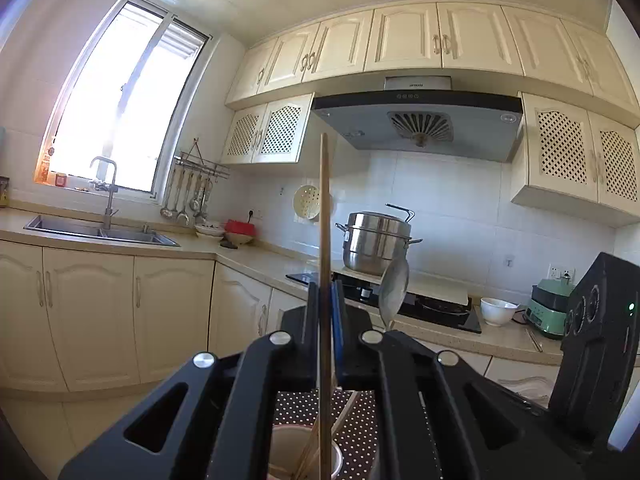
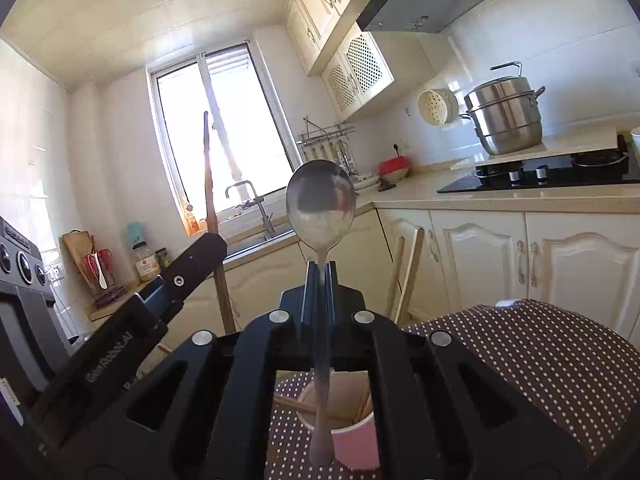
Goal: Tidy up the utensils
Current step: 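Lift the chopstick and metal spoon upright over the pink cup with both tools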
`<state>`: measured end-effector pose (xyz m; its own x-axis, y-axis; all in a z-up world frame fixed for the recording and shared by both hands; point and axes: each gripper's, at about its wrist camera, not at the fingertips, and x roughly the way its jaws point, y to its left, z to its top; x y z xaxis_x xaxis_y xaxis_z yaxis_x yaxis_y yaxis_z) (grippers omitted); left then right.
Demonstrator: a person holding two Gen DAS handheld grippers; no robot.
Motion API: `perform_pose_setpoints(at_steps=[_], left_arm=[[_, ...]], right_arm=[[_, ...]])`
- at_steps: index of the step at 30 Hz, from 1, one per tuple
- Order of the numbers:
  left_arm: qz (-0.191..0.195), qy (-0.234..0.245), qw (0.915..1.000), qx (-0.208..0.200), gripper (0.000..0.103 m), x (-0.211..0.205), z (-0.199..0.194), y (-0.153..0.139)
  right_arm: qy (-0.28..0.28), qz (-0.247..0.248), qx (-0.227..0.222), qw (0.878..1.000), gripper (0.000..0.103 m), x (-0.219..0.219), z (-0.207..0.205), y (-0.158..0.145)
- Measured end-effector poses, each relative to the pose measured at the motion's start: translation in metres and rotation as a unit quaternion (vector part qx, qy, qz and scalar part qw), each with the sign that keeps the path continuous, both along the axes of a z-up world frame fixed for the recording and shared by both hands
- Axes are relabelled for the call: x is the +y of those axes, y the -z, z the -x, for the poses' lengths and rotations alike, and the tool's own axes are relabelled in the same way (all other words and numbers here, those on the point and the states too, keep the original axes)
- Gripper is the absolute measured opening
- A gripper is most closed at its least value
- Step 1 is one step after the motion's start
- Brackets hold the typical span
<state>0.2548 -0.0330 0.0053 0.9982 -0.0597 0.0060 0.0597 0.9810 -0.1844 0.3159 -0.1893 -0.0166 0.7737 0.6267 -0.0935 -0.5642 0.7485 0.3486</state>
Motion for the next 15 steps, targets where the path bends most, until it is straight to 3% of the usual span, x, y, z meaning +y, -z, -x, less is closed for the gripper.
perform_pose_setpoints(at_steps=[9,15], left_arm=[[-0.009,-0.044,0.9984,-0.035,0.006,-0.008,-0.019,0.010],[0.001,-0.040,0.9990,-0.019,0.007,-0.004,-0.032,0.017]], right_arm=[[-0.007,-0.011,-0.023,1.000,0.004,0.013,-0.027,0.013],[-0.010,-0.005,-0.029,1.000,0.004,0.017,-0.036,0.021]])
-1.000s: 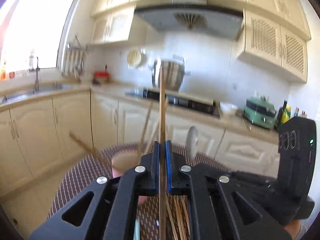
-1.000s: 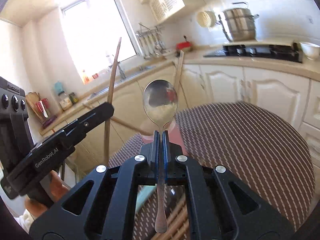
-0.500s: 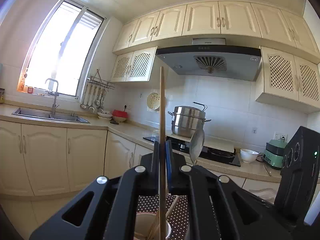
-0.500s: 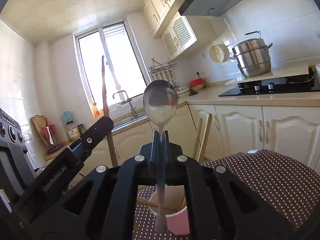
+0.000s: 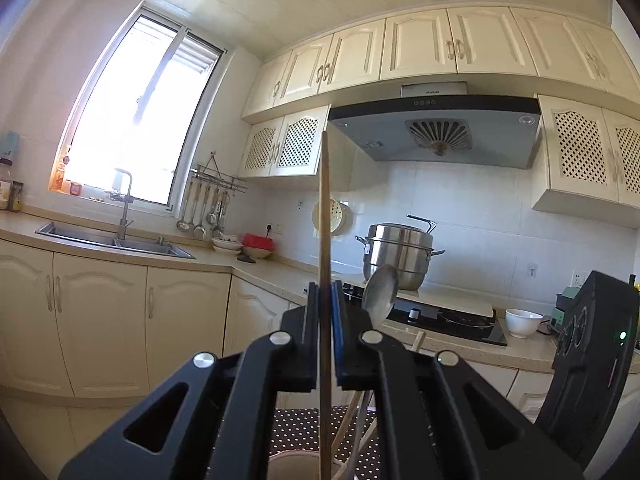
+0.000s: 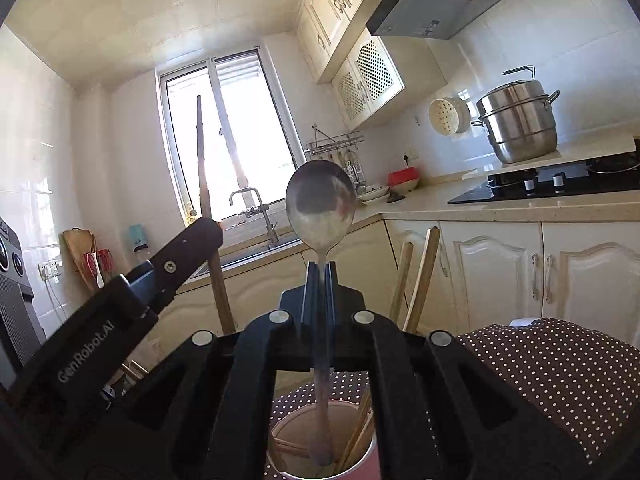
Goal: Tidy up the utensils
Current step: 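Lift the chopstick and metal spoon upright over the pink cup with both tools, then lower the chopstick and spoon into the pink cup and open both tools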
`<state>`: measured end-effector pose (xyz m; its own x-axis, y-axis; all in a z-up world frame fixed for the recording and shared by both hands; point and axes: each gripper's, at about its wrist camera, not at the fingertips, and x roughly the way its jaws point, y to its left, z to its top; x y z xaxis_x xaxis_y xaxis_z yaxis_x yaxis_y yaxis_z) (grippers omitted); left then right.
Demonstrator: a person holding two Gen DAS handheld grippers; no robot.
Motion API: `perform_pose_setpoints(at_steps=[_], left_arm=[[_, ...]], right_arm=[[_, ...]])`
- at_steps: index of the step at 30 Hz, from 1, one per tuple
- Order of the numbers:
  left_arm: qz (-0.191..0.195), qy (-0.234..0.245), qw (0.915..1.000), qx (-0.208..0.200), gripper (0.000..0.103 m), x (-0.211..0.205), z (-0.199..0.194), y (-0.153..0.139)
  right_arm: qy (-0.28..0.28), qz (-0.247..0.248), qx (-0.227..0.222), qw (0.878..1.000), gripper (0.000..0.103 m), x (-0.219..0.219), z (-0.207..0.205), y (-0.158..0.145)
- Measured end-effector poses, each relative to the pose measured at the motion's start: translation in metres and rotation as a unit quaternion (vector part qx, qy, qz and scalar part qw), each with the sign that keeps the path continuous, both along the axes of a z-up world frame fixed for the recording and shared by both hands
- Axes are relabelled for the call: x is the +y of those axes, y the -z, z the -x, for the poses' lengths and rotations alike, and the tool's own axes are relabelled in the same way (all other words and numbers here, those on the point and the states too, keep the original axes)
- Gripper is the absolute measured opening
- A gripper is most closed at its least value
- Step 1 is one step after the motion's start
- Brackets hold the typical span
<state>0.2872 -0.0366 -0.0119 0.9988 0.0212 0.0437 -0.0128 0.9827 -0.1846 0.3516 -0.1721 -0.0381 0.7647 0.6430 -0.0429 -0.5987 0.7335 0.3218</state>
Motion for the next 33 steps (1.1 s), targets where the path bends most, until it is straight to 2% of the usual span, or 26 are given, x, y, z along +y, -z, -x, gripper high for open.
perform_pose_setpoints(at_steps=[4,6,13,18,26,33], left_arm=[[0.000,-0.001,0.9999,0.013,0.011,0.001,-0.006,0.005],[-0.001,0.001,0.9998,0.022,0.024,0.001,-0.008,0.007],[-0.005,-0.002,0.9995,0.030,0.035,0.004,0.000,0.008],[-0.005,0.000,0.9992,0.038,0.050,0.007,0.007,0.007],[-0.011,0.007,0.9988,0.047,0.065,0.011,0.021,0.006],[-0.004,0.008,0.9983,0.057,0.071,0.019,0.038,0.001]], right_arm=[[-0.002,0.003,0.000,1.000,0.004,0.002,-0.001,0.006],[-0.001,0.004,0.002,1.000,0.004,0.001,-0.001,0.009],[-0.001,0.011,0.005,1.000,0.004,0.003,0.002,0.013],[0.004,0.021,0.007,1.000,0.004,0.005,0.007,0.013],[0.020,0.032,0.023,0.999,0.005,0.000,0.020,0.014],[0.034,0.038,0.026,0.998,0.005,-0.004,0.040,0.008]])
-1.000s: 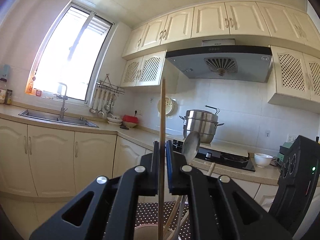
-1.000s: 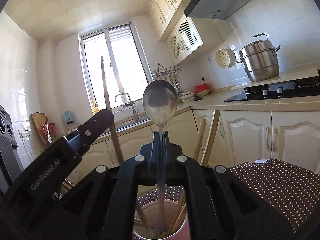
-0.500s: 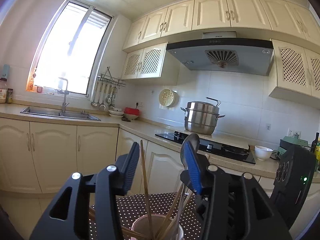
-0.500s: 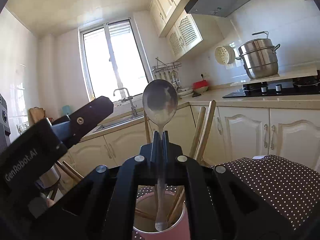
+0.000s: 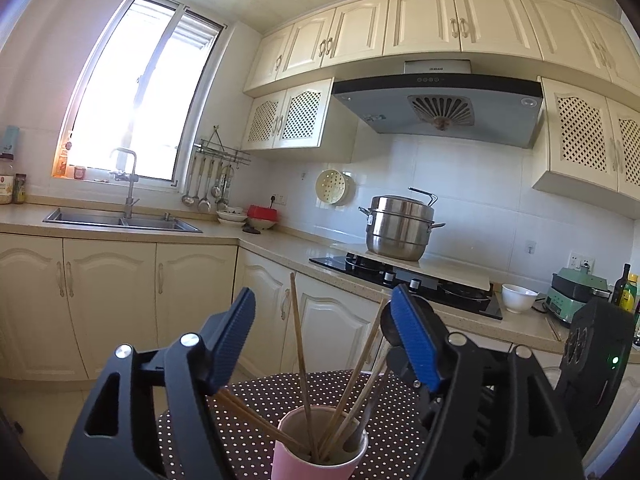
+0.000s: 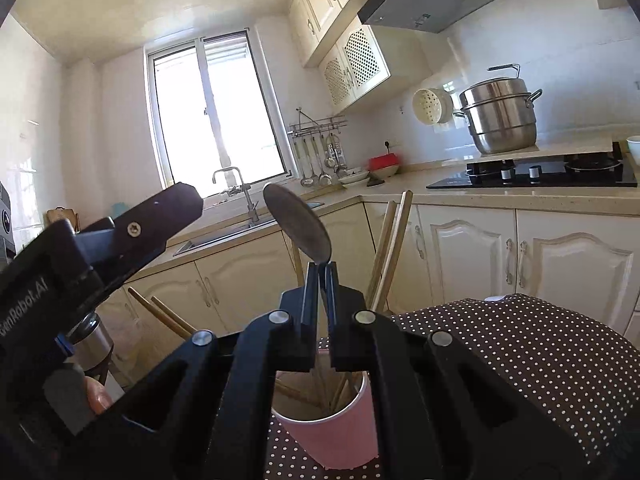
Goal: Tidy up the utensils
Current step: 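Lower the chopstick and spoon into the pink cup and open both tools, then withdraw both tools from the cup toward the remaining utensils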
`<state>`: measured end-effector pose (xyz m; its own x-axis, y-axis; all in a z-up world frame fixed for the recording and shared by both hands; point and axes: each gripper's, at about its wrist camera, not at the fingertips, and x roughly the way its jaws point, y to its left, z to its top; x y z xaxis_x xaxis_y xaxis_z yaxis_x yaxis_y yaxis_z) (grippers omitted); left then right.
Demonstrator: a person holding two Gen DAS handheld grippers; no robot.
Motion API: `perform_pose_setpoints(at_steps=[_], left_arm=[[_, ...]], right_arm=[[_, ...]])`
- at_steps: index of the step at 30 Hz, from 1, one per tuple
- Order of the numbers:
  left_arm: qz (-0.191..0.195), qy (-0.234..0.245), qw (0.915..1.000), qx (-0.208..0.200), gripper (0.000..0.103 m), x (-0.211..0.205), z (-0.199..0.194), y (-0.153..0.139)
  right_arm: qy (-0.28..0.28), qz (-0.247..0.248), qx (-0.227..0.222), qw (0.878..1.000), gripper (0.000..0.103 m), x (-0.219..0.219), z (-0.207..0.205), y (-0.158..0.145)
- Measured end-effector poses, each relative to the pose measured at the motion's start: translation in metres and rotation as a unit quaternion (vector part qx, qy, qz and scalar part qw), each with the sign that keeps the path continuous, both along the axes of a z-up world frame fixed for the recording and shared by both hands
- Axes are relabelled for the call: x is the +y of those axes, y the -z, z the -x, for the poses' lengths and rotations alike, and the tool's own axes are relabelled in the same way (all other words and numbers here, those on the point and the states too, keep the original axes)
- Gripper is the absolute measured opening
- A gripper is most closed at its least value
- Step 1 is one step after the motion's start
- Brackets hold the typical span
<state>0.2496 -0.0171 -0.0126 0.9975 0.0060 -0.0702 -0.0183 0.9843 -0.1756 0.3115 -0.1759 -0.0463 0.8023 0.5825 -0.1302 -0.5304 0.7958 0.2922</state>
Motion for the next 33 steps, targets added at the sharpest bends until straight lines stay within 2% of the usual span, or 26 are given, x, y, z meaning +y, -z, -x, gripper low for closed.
perform_pose_setpoints(at_steps=[8,9,10,12,23,25,27,30,33], left_arm=[[-0.009,0.004,0.9997,0.021,0.077,0.005,0.024,-0.008],[-0.008,0.004,0.9997,0.024,0.077,0.005,0.027,-0.009],[-0.006,0.004,0.9996,0.028,0.077,0.006,0.030,-0.010],[-0.003,0.004,0.9994,0.033,0.077,0.009,0.036,-0.011],[-0.013,0.014,0.9971,0.074,0.077,0.018,0.069,-0.015],[-0.014,0.022,0.9956,0.090,0.077,0.019,0.072,-0.012],[-0.014,0.037,0.9919,0.121,0.077,0.020,0.071,-0.006],[-0.014,0.065,0.9825,0.174,0.077,0.021,0.065,0.008],[-0.008,0.092,0.9672,0.237,0.077,0.023,0.056,0.030]], right_arm=[[0.021,0.009,0.014,1.000,0.005,-0.004,0.020,-0.006],[0.022,0.009,0.019,1.000,0.010,-0.005,0.021,-0.006],[0.025,0.008,0.021,0.999,0.020,-0.006,0.023,-0.007],[0.032,0.007,0.021,0.999,0.027,-0.008,0.029,-0.010],[0.044,0.016,0.023,0.999,0.027,-0.016,0.078,-0.020],[0.045,0.019,0.025,0.999,0.036,-0.017,0.088,-0.019],[0.049,0.024,0.026,0.998,0.045,-0.018,0.096,-0.018],[0.048,0.040,0.033,0.998,0.045,-0.016,0.107,-0.012],[0.055,0.057,0.043,0.996,0.045,-0.018,0.112,-0.005]])
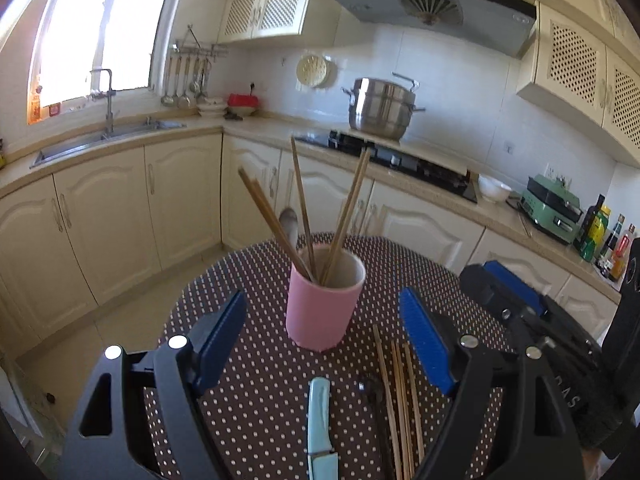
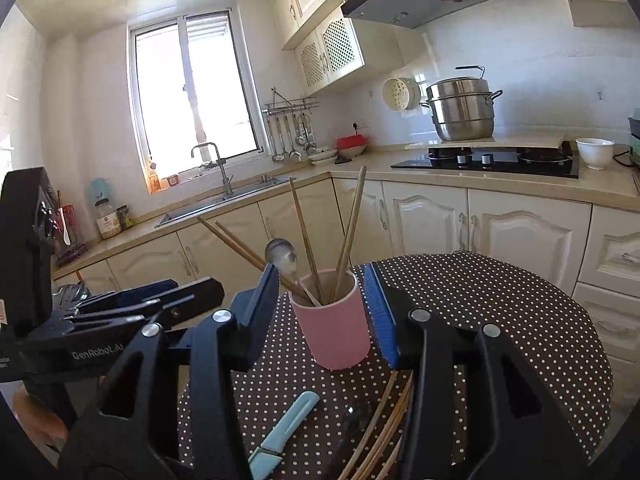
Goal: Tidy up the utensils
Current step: 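Withdraw both tools from the cup toward the remaining utensils, then close the left tool on the light blue knife while the right tool grasps a chopstick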
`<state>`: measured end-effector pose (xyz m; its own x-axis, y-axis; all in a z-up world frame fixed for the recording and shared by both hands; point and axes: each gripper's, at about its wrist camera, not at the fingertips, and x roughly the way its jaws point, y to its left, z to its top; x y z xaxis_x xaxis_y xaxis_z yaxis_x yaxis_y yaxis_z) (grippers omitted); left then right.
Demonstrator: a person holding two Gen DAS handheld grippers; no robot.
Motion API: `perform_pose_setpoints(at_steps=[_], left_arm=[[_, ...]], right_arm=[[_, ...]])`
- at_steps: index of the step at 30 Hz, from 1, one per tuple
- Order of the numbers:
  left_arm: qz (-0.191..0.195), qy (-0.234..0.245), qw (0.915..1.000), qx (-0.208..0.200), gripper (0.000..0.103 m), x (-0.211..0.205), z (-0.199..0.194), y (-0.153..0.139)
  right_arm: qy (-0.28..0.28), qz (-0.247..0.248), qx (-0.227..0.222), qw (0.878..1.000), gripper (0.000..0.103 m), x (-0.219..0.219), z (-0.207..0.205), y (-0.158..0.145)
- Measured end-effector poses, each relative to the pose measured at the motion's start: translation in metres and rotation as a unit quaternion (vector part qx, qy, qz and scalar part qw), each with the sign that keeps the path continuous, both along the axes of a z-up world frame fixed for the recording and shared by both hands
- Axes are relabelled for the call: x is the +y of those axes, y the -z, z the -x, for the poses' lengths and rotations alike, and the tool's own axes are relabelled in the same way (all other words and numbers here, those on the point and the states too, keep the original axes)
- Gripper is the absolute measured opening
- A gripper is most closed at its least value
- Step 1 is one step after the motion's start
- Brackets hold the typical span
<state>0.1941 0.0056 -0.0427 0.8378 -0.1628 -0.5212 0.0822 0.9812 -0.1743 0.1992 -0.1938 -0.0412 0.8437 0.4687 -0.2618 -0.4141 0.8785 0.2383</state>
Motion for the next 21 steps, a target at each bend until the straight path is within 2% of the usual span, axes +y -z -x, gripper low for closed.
perform_pose_setpoints(at_steps=[2,5,11,16,19,21], left_arm=[[0.004,0.017,0.9984,0.054,0.077,0.001,-0.008,0.018],[0.000,0.018,0.9938,0.110,0.077,0.002,-0.016,0.041],[-0.011,0.031,0.9800,0.196,0.077,-0.002,-0.027,0.082],[-0.031,0.039,0.9642,0.261,0.077,-0.008,-0.036,0.116],[-0.037,0.036,0.9584,0.281,0.075,-0.010,-0.041,0.133],[-0.039,0.030,0.9553,0.291,0.064,-0.011,-0.045,0.143]], right_arm=[[0.006,0.010,0.009,1.000,0.045,-0.002,0.003,0.006],[0.011,0.024,0.026,0.999,0.046,-0.004,0.005,0.016],[0.025,0.060,0.077,0.995,0.048,-0.009,0.000,0.040],[0.026,0.109,0.171,0.979,0.048,-0.010,-0.016,0.074],[0.027,0.129,0.212,0.968,0.048,-0.013,-0.020,0.099],[0.034,0.137,0.229,0.963,0.048,-0.016,-0.020,0.109]])
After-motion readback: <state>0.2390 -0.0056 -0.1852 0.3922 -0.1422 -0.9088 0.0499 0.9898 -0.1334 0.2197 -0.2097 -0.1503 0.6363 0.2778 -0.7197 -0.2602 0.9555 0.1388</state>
